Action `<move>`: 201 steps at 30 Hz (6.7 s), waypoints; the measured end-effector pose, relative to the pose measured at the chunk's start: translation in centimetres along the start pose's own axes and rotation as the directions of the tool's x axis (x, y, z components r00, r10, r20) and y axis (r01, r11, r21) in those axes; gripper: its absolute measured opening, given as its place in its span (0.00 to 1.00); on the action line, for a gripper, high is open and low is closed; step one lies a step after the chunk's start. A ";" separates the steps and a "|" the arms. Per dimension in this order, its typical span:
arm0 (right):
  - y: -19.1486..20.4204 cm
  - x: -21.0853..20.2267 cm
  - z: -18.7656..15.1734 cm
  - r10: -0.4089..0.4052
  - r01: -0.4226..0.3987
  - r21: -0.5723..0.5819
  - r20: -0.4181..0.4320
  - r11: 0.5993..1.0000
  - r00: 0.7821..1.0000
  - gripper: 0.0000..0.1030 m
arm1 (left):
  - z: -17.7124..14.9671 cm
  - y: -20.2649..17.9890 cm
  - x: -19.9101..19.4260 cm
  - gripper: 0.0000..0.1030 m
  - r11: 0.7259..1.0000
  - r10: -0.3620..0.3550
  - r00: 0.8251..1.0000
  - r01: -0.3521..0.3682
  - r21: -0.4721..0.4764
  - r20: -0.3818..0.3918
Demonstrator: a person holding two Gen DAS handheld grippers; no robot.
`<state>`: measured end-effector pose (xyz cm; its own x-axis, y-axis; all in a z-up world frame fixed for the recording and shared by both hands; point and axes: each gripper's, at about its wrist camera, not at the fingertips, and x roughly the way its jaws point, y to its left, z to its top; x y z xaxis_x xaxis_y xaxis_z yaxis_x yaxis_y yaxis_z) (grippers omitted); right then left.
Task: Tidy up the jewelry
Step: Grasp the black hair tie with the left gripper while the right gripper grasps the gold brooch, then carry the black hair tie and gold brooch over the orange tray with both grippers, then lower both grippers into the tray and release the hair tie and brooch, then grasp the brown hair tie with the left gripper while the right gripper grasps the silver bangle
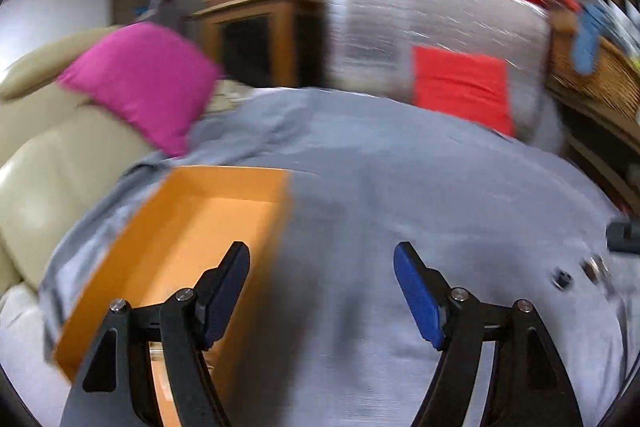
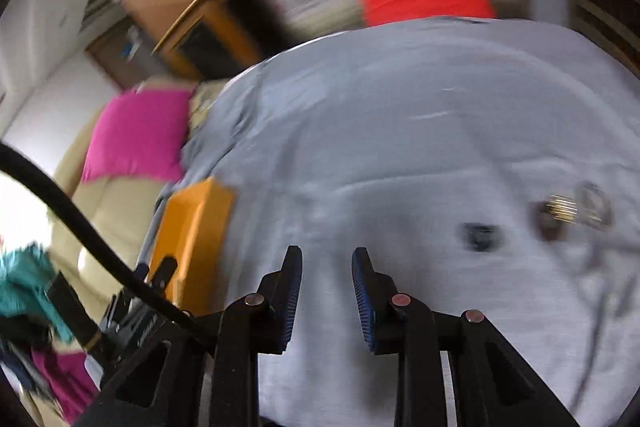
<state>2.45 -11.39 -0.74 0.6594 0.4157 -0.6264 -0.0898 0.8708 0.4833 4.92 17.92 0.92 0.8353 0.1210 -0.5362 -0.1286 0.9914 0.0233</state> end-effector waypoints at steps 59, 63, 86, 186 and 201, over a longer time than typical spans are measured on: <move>-20.6 5.2 3.5 -0.103 0.101 0.391 -0.016 0.915 0.995 0.30 | -3.9 -24.8 9.5 0.20 0.776 -0.529 0.779 0.604 0.180 -0.336; -19.4 4.3 3.8 -0.081 0.068 0.347 0.025 0.935 0.996 0.30 | -3.8 -24.1 8.5 0.19 0.779 -0.522 0.788 0.596 0.194 -0.326; -12.8 6.4 1.5 0.123 -0.111 0.237 -0.038 0.965 0.992 0.30 | -2.3 -14.7 6.6 0.19 0.894 -0.374 0.884 0.424 0.146 -0.282; 18.9 16.9 -1.1 0.133 -0.194 -0.194 -0.287 0.962 0.949 0.33 | 1.8 18.4 4.5 0.50 0.939 0.248 0.942 -0.291 -0.183 -0.226; -11.8 1.4 1.7 0.055 -0.061 0.234 0.033 0.970 0.998 0.34 | 4.0 -6.9 4.8 0.59 0.981 -0.167 0.981 0.175 0.088 -0.098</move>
<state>5.77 -21.51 -6.28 0.6777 0.4541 -0.5783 0.0473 0.7579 0.6506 12.00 11.89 1.54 0.7886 -0.0514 -0.6127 0.0675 0.9977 0.0031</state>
